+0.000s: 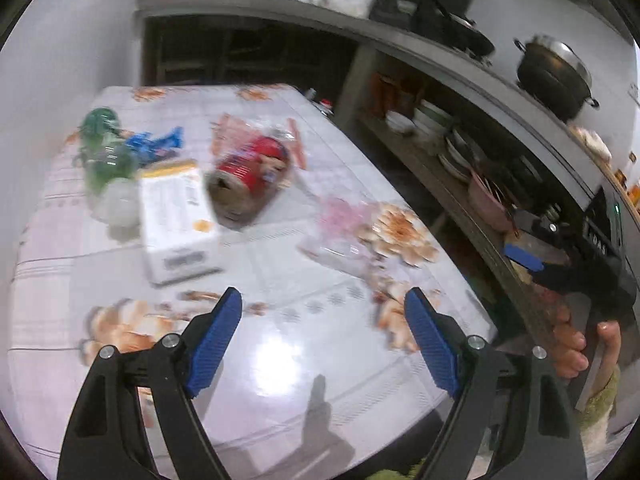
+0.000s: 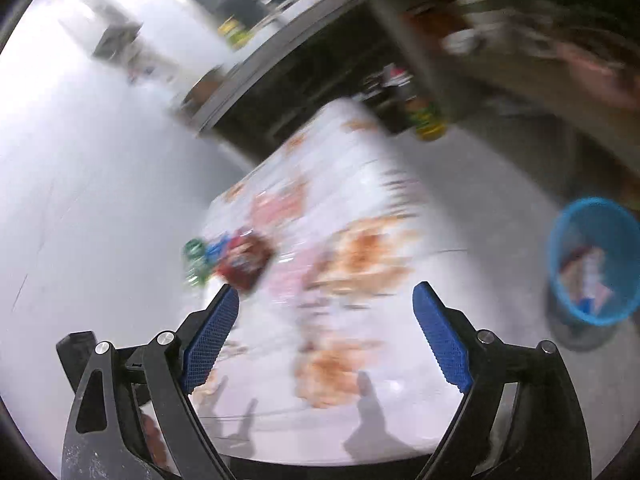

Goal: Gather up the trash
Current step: 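Bring both tools back up to the table, then grasp the clear pink-printed plastic bag with the left gripper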

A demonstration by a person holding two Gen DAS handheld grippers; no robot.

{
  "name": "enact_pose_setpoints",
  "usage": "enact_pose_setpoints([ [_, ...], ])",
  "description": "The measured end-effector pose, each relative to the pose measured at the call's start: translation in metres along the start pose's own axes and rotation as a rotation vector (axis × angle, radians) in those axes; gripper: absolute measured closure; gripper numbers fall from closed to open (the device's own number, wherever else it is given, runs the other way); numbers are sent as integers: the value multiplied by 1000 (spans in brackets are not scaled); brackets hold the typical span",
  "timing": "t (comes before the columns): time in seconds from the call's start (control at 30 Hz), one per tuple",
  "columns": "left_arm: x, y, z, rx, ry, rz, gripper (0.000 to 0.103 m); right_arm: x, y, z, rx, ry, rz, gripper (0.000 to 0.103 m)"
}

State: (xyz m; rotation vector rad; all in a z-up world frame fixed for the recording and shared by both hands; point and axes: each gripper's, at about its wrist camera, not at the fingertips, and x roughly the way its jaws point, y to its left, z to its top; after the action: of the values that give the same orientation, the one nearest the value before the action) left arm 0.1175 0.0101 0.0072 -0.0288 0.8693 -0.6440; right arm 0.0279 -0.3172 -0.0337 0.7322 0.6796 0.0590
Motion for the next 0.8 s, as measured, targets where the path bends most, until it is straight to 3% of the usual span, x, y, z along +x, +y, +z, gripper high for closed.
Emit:
enact_pose_setpoints([
  [0.1,-4,13,1,15,-35,-11,22,41,25,7,-38,74,8,18],
  [0.2,9,5,7,69,-57,-72,22,68,28,14,-27,143,-27,18],
  [0.33,52,-26,26,200,-21,-83,22,64,31,21,-20,127,-38,19],
  [0.57,154,-74,46,459,80,113,22,53,17,35,8,129,-59,19],
  [0.67,181,-72,48,479,134,156,37,55,10,44,11,137,-59,19],
  [0.73,186,-65,49,451,159,147,53,58,9,52,4,142,-51,19],
  [0.8,190,-57,49,417,163,142,60,63,10,60,-9,147,-55,19],
])
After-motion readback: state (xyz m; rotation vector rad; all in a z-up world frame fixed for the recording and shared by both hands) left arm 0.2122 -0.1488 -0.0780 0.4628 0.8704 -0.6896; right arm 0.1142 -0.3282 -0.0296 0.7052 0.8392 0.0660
